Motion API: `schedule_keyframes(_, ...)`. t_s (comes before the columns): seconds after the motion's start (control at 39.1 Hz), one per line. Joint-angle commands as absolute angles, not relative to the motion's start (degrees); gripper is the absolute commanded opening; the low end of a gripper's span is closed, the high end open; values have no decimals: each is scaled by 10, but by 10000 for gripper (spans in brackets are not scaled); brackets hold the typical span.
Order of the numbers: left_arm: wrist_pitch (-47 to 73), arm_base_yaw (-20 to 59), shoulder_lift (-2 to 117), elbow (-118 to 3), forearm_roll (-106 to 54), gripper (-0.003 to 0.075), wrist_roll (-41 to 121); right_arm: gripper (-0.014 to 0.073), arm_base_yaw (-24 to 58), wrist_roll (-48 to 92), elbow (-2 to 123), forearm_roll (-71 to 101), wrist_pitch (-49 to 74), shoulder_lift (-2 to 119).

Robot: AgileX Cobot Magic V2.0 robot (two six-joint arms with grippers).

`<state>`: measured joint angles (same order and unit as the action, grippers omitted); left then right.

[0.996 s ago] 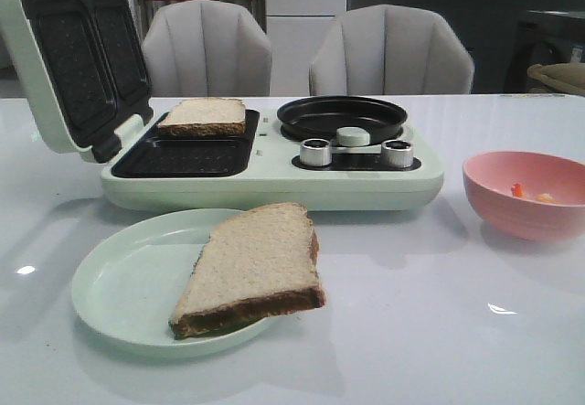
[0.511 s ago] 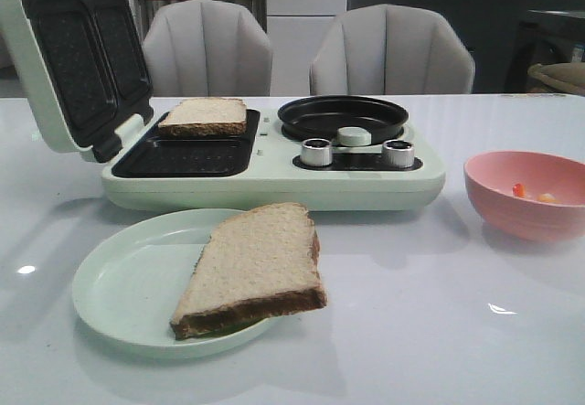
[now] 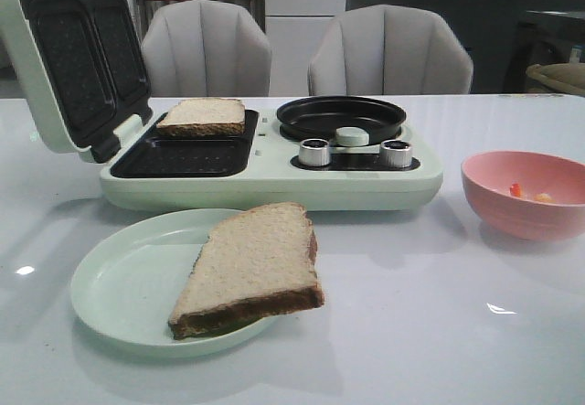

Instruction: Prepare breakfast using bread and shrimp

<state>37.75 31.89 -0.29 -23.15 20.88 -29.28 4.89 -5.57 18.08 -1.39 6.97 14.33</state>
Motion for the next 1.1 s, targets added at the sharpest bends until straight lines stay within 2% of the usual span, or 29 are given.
schedule_keyframes(0.0, 329, 323, 4, -246, 212, 385, -299, 137, 48, -59, 217, -9, 64, 188)
schedule_keyframes(0.33, 329, 323, 4, -246, 212, 385, -299, 159, 48, -59, 223, 32, 60, 229)
schedule_keyframes(0.38, 329, 323, 4, -246, 212, 385, -299, 206, 48, -59, 230, 46, 77, 239)
schedule_keyframes(0.54, 329, 323, 4, -246, 212, 385, -299, 452, 49, -59, 278, 71, 145, 301)
schedule_keyframes(0.61, 329, 323, 4, -246, 212, 385, -299, 505, 54, -59, 309, 94, 179, 344)
schedule_keyframes(1.07, 329, 323, -2, -246, 212, 385, -299, 506, 198, -58, 425, 242, 180, 663)
